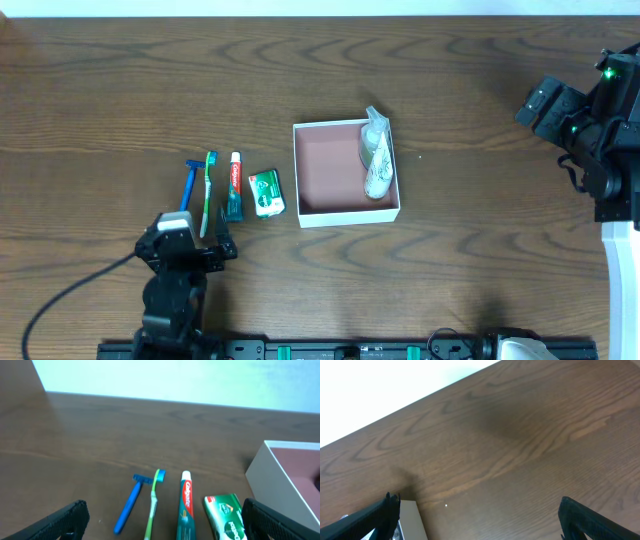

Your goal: Pack container

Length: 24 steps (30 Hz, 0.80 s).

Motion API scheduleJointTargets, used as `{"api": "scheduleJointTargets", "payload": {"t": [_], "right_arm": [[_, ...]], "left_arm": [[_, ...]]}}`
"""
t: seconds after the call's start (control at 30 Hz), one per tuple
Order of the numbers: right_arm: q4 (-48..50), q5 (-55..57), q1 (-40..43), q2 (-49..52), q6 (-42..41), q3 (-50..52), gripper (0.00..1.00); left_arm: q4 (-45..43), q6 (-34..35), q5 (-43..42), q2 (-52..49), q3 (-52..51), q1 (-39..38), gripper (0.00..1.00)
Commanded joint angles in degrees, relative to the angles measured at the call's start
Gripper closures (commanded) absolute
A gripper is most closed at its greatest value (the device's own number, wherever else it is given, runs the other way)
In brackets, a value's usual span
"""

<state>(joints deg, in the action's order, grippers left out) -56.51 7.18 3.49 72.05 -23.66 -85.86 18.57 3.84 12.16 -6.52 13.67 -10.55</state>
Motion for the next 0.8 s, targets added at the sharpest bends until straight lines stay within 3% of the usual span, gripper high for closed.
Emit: {"api": "scheduleJointTargets", "payload": {"t": [0.0, 0.17, 0.4, 0.53, 0.77], "right_arm": [[-0.09, -0.13, 0.28, 0.33, -0.74, -0.31, 0.01], [-0.09, -0.13, 0.28, 0.33, -0.74, -0.31, 0.01], [-0.09, -0.13, 0.31, 0.33, -0.74, -0.31, 0.01], [-0.09, -0.13, 0.28, 0.33, -0.74, -0.31, 0.01], [-0.09, -0.13, 0.31, 0.33, -0.74, -0.31, 0.01]], "left_arm": [[3.74, 2.29, 2.32, -9.11, 10.93, 0.31, 0.02], [16.15, 2.23, 9.84, -31.41, 32.00, 1.36, 0.02], [31.21, 1.79, 3.52, -63.17, 57.37, 10.49, 0.02], [32.13, 1.81, -7.04, -76.81, 61.90, 17.53, 0.02], [29.90, 1.84, -7.93, -91.73, 61.96, 24.61, 0.02]]}}
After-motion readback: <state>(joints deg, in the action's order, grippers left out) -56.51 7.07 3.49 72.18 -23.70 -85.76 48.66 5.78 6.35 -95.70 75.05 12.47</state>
